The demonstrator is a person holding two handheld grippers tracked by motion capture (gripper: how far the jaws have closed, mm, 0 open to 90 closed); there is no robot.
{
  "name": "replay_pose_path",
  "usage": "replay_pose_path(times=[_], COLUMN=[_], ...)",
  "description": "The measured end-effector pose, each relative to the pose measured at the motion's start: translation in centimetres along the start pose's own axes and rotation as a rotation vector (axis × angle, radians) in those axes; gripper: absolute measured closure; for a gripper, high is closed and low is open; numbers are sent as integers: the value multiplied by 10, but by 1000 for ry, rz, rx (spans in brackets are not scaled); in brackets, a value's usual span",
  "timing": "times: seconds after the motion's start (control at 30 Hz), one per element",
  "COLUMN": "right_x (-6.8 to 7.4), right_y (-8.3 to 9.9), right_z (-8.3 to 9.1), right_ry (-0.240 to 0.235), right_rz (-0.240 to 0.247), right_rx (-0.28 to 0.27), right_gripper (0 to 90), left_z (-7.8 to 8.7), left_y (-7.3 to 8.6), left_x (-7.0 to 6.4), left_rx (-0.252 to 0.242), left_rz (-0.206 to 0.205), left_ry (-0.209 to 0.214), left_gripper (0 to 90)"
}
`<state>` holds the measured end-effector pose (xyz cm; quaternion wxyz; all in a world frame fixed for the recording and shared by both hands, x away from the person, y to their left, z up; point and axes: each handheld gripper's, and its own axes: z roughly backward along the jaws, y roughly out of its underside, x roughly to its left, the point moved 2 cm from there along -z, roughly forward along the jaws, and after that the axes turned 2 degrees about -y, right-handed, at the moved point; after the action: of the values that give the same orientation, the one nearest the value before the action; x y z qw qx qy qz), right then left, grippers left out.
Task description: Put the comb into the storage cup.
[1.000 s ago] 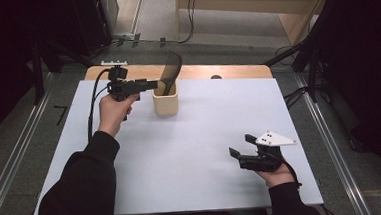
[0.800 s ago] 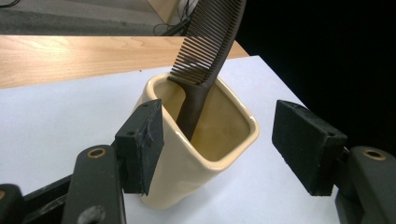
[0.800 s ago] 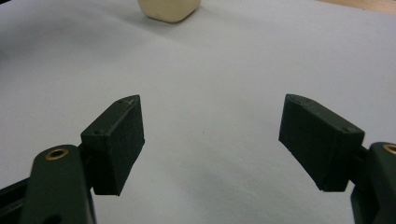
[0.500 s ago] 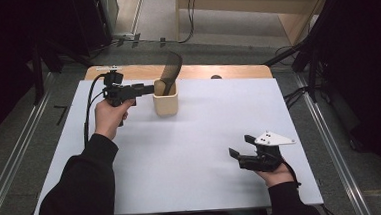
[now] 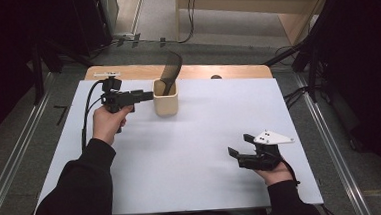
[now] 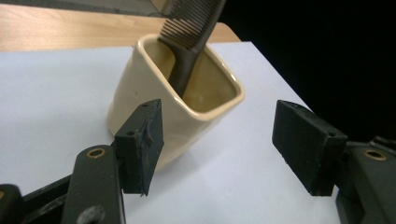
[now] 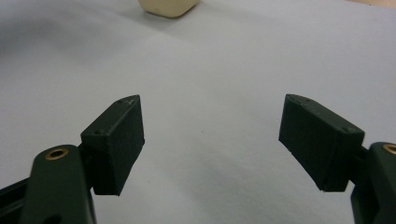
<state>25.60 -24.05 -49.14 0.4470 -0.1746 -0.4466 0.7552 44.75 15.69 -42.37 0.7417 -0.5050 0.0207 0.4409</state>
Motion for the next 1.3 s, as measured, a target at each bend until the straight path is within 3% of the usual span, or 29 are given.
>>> replay_pose_path(times=[0.73, 1.3], right_x=[7, 6], right_y=[-4, -5], right_z=[0, 0], right_ry=[-3, -5], right_rz=[16, 14], right_rx=[-6, -3], right_gripper=[205, 205], left_z=[2, 6], left_y=[28, 43], left_x=[-10, -21], left_rx=[61, 79], left_rz=[-22, -38], left_ry=[12, 30], left_gripper=[343, 344])
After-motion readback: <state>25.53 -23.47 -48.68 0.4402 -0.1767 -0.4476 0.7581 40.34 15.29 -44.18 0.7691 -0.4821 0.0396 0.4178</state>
